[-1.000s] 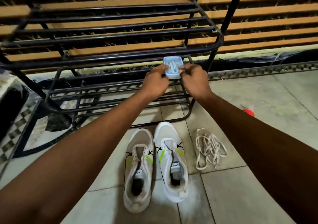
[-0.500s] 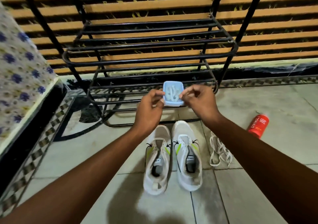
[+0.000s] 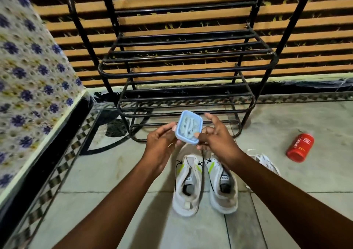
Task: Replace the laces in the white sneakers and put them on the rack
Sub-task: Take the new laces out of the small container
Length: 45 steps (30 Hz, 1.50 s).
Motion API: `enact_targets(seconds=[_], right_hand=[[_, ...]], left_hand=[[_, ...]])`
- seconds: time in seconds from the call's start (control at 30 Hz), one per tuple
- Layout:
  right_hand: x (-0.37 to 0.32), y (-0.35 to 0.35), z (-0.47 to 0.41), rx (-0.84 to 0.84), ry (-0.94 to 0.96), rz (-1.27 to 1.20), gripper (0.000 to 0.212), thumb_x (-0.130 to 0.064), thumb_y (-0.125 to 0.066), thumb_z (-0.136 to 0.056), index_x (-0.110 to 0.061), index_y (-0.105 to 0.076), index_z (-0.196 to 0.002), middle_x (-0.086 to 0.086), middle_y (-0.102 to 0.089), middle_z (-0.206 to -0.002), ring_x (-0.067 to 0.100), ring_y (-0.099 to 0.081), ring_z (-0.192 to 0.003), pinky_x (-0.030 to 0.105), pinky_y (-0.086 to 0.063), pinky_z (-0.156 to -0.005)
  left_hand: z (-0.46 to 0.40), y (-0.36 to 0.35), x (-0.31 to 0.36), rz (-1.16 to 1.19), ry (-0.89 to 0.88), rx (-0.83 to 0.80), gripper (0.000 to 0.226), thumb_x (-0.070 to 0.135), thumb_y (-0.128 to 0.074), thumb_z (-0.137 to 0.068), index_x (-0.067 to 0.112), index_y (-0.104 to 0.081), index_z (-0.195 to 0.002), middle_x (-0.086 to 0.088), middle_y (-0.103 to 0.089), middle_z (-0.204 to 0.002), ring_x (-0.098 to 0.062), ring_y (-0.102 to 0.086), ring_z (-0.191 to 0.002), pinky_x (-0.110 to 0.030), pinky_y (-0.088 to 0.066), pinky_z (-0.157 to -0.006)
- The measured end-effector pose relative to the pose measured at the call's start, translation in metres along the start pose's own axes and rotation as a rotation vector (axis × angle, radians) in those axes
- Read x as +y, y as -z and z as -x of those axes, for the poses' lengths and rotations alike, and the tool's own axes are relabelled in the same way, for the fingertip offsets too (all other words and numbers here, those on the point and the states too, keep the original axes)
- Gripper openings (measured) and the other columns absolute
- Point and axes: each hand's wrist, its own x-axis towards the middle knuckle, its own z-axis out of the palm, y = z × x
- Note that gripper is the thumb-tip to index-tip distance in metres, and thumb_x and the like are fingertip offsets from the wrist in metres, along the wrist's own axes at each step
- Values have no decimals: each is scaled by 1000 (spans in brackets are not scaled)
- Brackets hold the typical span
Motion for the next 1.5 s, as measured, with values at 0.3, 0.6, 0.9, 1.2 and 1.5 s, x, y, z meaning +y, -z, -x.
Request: enact_targets(seconds=[0.3,0.6,0.9,1.2,1.5], right_hand=[[14,-6,1,-57,199,348,41,-14,-76,-89,-20,-61,-127,0,-54,-81,16,-53,-68,35,-48,-68],[8,-7,19,-166,140,279,30,-4,-90,-70,-7,-70,-92,1,-66,-75,10,-61,-62,22,-49,-56],[2,-15,19,-32,129,425,34,-12,-97,-61,-7,-71,-82,1,-73,-68,13,-73,-64,31,-58,-60],[25,-28,20,-192,187,411,47,-11,-91,-68,-25,-75,-110,-3,-71,-102,16,-42,-64,31,-45,-60],[20,-45,11,-139,248,410,39,2,-95,-52,-9,-76,-84,10,-69,-83,-1,-46,-50,14,-40,-51]], left_hand=[[36,10,-12,85,129,-221,43,11,-46,-104,33,-57,-139,-12,-72,-127,-32,-72,-94,-44,-57,-76],[62,4,-15,103,198,-186,45,22,-51,-88,4,-56,-128,-19,-65,-94,-26,-67,-68,-28,-52,-47],[61,5,-12,-104,-10,-168,27,24,-56,-81,13,-53,-106,-9,-68,-83,-25,-65,-71,-27,-50,-50],[45,37,-30,-275,131,-117,12,13,-43,-102,12,-54,-107,-3,-63,-73,-19,-61,-62,-25,-37,-54],[43,47,-33,-191,223,-16,19,14,-47,-99,17,-60,-86,-18,-63,-76,-25,-55,-58,-21,-31,-47]])
